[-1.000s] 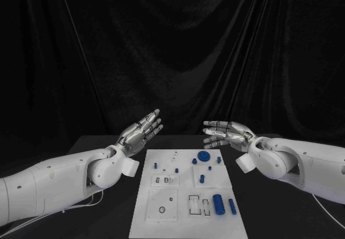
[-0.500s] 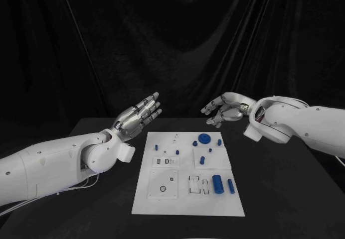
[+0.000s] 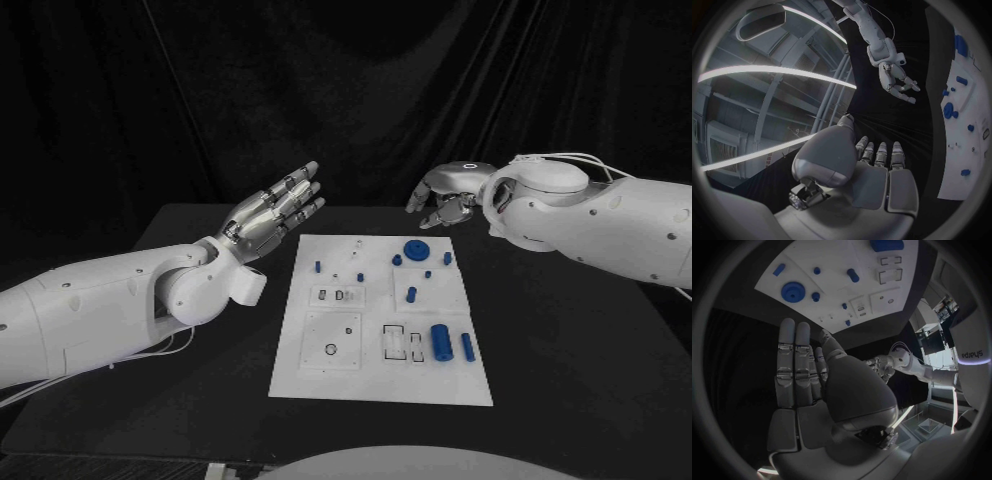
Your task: Assemble the parts on the task board
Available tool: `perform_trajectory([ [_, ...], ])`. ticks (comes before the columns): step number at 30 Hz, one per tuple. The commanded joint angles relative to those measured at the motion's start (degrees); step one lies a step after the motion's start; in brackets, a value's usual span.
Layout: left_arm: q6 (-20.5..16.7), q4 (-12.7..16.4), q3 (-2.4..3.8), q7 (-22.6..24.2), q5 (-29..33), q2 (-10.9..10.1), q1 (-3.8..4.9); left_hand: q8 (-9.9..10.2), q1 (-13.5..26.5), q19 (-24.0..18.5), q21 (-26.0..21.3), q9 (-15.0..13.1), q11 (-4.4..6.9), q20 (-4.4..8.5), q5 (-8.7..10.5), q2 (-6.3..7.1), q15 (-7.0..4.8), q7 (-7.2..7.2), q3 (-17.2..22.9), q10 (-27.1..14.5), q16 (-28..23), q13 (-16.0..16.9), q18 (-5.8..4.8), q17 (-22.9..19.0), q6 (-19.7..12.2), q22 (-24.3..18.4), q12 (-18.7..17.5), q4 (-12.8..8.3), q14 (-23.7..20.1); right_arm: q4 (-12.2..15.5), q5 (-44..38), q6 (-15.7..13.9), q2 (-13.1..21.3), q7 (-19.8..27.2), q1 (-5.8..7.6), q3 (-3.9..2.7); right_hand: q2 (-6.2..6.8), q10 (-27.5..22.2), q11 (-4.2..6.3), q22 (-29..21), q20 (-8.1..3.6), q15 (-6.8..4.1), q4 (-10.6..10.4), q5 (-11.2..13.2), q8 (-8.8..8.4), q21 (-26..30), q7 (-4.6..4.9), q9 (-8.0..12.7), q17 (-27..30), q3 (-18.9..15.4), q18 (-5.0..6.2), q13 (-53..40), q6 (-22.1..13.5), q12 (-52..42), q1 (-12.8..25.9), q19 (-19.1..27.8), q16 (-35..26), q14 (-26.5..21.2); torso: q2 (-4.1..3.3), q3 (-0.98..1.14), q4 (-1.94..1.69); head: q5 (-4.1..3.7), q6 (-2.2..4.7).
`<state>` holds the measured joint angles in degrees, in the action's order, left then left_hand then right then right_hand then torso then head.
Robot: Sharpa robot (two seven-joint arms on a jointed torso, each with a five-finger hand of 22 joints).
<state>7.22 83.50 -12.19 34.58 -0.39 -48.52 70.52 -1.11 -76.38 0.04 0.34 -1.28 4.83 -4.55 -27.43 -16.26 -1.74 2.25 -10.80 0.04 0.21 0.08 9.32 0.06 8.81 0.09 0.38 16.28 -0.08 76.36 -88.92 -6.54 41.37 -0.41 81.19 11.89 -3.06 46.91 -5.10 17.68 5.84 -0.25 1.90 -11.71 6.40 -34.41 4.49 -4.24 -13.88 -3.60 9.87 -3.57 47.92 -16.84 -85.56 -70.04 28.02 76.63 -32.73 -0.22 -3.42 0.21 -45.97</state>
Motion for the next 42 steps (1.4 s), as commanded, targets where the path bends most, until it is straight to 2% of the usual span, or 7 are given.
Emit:
perform_trajectory([
  [1, 1.67, 0.3, 0.05, -0.04, -0.31, -0.12, 0.1, -0.31, -0.58, -0.04, -0.34, -0.1, -0.35, -0.45, -0.54, 0.01, 0.42, 0.04, 0.37, -0.04, -0.21, -0.08, 0.83, -0.06, 0.52, -0.09, -0.38, -0.12, 0.08, -1.43, -8.42, -0.13, -0.93, -1.64, -0.97, 0.0, 0.2, 0.93, 0.19, 2.4, -0.64, -0.52, -0.15, 0.39, -0.5, -2.56, 0.77, 0.01, -2.72, 0.98, 0.4, -0.1, 0.69, 1.07, 0.97, -0.14, 4.11, 0.53, -1.16, 0.18, -1.43, -0.85, -0.5],
  [4, 2.03, 0.34, 0.05, -0.35, -0.31, -0.14, 0.1, -0.31, -0.89, -0.04, -0.34, -0.1, -0.32, -0.57, -0.94, 0.05, 0.59, 0.02, 0.47, -0.04, -0.21, -0.08, 0.82, -0.06, 0.54, -0.09, -0.38, -0.22, 0.08, -2.68, -9.03, -0.64, -1.8, -1.35, -1.9, 0.0, 0.85, 1.65, 0.42, 6.42, -0.94, -0.86, -0.64, 0.68, -1.01, -6.68, 1.52, -0.06, -6.62, 2.22, 0.38, -0.13, 1.2, 2.35, 1.72, 0.57, 10.27, -0.26, -1.46, 0.25, -1.86, -1.06, -0.83],
  [10, 2.72, 0.6, 0.05, -0.9, -0.31, -0.34, 0.1, -0.31, -1.24, -0.04, -0.34, -0.1, -0.23, -0.75, -1.38, 0.08, 0.78, 0.11, 0.59, -0.04, -0.21, -0.08, 0.81, -0.06, 0.54, -0.09, -0.38, -0.34, 0.08, -4.75, -9.53, -2.55, -3.25, -0.26, -3.61, 0.0, 1.46, 1.76, 0.35, 9.49, -0.93, -0.86, -1.09, 1.22, -1.59, -9.25, 2.15, 0.0, -8.38, 2.87, 0.34, -0.16, 0.9, 3.08, 2.32, 1.6, 13.16, -1.29, -2.13, 0.43, -2.44, -1.68, -0.75],
  [18, 3.17, 0.71, 0.05, -1.47, -0.31, -0.57, 0.09, -0.32, -1.41, -0.04, -0.34, -0.11, -0.19, -0.86, -1.57, 0.12, 0.93, 0.13, 0.64, -0.04, -0.21, -0.08, 0.81, -0.06, 0.61, -0.09, -0.38, -0.4, 0.08, -5.8, -9.67, -3.41, -4.05, 0.74, -4.96, 0.0, 2.18, 1.85, 0.36, 17.77, -0.89, -0.9, -1.96, 2.0, -1.79, -15.65, 2.46, -0.07, -10.28, 3.34, -0.54, -0.19, 1.2, 3.66, 3.29, 0.59, 16.62, -1.51, -2.46, 0.53, -2.77, -1.95, -0.75],
  [27, 3.61, 0.36, 0.04, -1.82, -0.31, -0.34, 0.09, -0.34, -1.45, -0.04, -0.34, -0.12, -0.21, -0.89, -1.6, 0.12, 0.96, 0.1, 0.65, -0.04, -0.21, -0.08, 0.81, -0.06, 0.69, -0.09, -0.38, -0.41, 0.08, -6.73, -9.7, -3.89, -4.72, 0.84, -6.35, -0.01, 2.77, 1.17, 0.31, 17.74, -0.75, -0.75, -2.25, 2.32, -2.03, -15.38, 2.32, -0.02, -10.83, 3.61, -0.34, -0.15, 1.01, 4.28, 3.54, 2.16, 17.49, -2.83, -2.69, 0.67, -3.08, -2.22, -0.58],
  [33, 3.84, -0.08, 0.04, -1.87, -0.31, 0.11, 0.09, -0.38, -1.54, -0.04, -0.34, -0.15, -0.31, -0.89, -1.7, 0.12, 0.9, -0.03, 0.68, -0.04, -0.21, -0.08, 0.79, -0.06, 0.86, -0.09, -0.38, -0.42, 0.08, -8.13, -9.71, -5.68, -5.46, 1.31, -7.38, -0.01, 3.24, 1.43, 0.03, 19.75, -0.62, -0.63, -1.01, -5.92, -1.8, -16.41, 1.81, -0.33, -11.43, 6.11, -0.22, -0.19, 2.2, 4.88, 2.02, 3.95, 18.72, -4.33, -2.74, 0.65, -3.27, -2.26, -0.6],
  [42, 4.11, -0.52, 0.04, -1.87, -0.31, 0.62, 0.09, -0.36, -1.74, -0.04, -0.34, -0.14, -0.5, -0.74, -1.82, 0.11, 0.41, -0.15, 0.75, -0.04, -0.21, -0.08, 0.82, -0.06, 0.8, -0.09, -0.38, -0.41, 0.08, -10.33, -9.71, -5.9, -6.58, 1.58, -8.44, -0.01, 3.54, 1.55, -0.05, 21.22, -0.6, -0.62, -0.7, -7.61, -1.9, -17.37, 1.4, -0.4, -11.63, 7.31, -0.31, -0.18, 2.35, 5.18, 2.01, 4.21, 19.22, -4.6, -2.64, 0.42, -3.21, -1.95, -0.99],
])
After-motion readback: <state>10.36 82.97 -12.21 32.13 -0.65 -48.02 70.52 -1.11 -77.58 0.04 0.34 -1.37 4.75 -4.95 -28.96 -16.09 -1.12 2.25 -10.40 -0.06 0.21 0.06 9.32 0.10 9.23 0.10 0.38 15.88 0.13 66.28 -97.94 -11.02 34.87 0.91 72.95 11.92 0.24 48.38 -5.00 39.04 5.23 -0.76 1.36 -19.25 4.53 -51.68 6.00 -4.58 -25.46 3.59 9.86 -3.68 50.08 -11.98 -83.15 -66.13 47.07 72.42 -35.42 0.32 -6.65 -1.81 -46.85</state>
